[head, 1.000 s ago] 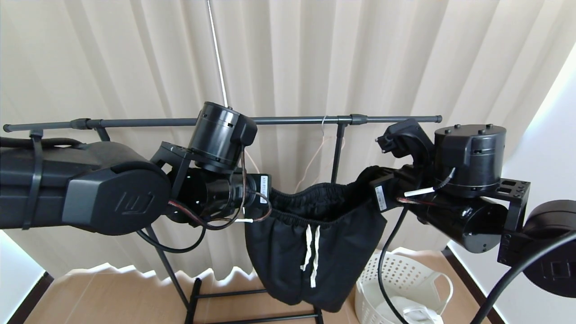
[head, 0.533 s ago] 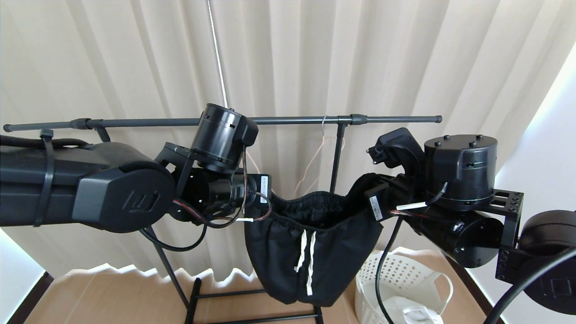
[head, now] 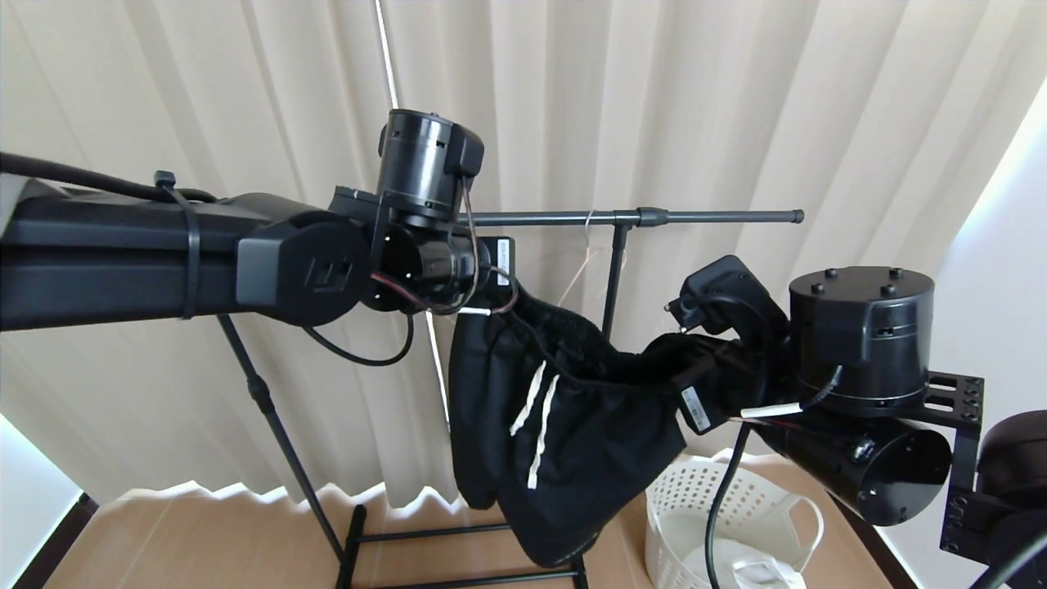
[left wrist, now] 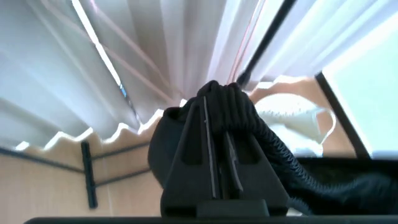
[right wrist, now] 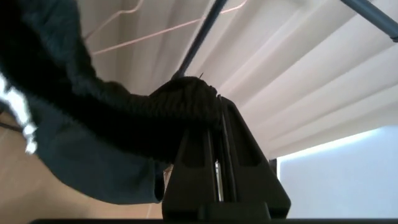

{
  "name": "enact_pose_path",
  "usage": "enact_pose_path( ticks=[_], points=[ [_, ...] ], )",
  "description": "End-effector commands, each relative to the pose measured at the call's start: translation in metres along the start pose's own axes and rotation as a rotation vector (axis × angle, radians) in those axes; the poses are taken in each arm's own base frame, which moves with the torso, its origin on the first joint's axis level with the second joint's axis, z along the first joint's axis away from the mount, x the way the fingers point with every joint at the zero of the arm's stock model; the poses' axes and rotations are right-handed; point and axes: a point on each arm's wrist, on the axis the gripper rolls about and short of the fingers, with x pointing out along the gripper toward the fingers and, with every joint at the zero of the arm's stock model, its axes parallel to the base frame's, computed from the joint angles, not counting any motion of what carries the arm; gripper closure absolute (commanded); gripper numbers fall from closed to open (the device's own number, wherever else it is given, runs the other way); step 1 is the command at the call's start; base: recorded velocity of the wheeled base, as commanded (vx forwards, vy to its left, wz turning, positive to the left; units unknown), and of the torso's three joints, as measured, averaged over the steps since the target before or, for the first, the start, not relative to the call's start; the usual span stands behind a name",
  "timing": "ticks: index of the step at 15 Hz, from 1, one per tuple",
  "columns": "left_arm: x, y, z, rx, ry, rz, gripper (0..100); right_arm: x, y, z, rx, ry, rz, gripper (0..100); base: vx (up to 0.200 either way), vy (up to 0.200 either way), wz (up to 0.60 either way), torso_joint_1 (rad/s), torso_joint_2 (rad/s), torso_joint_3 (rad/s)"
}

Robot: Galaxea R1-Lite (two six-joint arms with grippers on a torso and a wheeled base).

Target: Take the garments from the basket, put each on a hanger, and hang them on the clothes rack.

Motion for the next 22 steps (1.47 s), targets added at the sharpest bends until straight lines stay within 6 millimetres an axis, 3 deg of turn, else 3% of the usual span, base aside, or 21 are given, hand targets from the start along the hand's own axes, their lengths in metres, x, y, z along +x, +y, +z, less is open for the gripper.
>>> enact_pose_path(
  ticks=[1, 4, 11, 16, 22],
  points=[
    [0.032, -0.007, 0.009, -0.012, -0.041, 0.003, 100, -0.012, 0.019, 0.001, -0.022, -0.023, 0.078, 100, 0.0, 0.0, 0.0, 0.0, 0.0, 0.0],
    [0.036, -0.016, 0.017, -0.019, -0.079, -0.018, 100, -0.027, 0.065, 0.001, 0.005, -0.046, 0.223, 100, 0.0, 0.0, 0.0, 0.0, 0.0, 0.0],
    [0.034, -0.022, 0.017, -0.017, -0.081, -0.043, 100, -0.037, 0.11, 0.003, 0.116, -0.134, 0.328, 100, 0.0, 0.0, 0.0, 0.0, 0.0, 0.0],
    [0.034, -0.022, 0.017, -0.018, -0.081, -0.043, 100, -0.049, 0.112, -0.008, 0.08, -0.119, 0.411, 100, 0.0, 0.0, 0.0, 0.0, 0.0, 0.0],
    [0.035, -0.022, 0.016, -0.017, -0.078, -0.042, 100, -0.065, 0.1, -0.022, -0.031, -0.132, 0.549, 100, 0.0, 0.0, 0.0, 0.0, 0.0, 0.0]
  ],
)
